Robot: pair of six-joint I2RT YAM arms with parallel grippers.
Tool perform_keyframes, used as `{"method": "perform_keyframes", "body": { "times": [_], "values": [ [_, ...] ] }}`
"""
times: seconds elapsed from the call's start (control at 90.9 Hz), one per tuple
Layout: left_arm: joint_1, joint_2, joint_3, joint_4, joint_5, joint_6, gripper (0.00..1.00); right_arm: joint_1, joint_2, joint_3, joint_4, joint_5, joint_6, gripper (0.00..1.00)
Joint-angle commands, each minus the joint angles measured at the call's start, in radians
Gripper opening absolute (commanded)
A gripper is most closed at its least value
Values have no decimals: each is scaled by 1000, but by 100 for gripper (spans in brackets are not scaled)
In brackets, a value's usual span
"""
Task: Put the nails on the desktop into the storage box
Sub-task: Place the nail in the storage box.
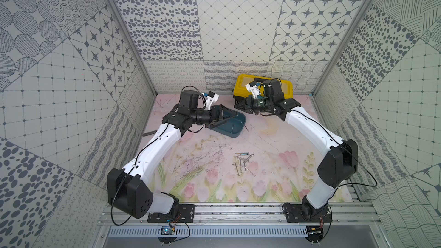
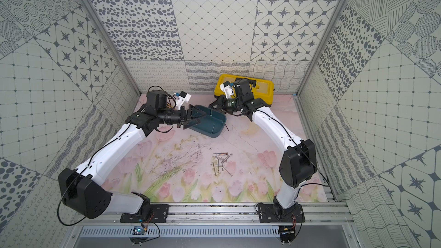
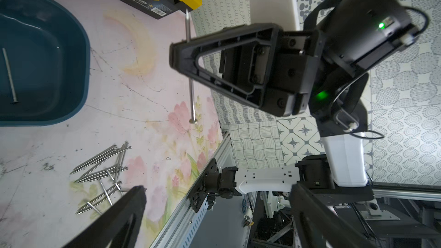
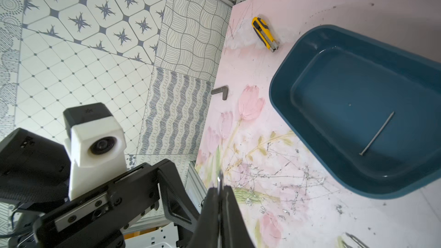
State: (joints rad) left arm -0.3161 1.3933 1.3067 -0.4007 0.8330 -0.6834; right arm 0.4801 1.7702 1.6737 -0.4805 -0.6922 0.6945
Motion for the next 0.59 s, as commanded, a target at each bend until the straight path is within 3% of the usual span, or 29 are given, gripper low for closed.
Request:
{"method": "perform_keyframes", "body": {
  "times": [0.0, 0.187, 0.583],
  "values": [
    [14, -88, -76, -157, -265, 113, 100, 0, 91, 106, -129, 39, -132, 0],
    [13, -194, -187, -197, -422, 113, 99, 10, 274, 294, -301, 125, -287, 0],
    [14, -210, -233, -335, -485, 191, 100, 94, 600, 612, -534, 365, -511, 0]
  ]
}}
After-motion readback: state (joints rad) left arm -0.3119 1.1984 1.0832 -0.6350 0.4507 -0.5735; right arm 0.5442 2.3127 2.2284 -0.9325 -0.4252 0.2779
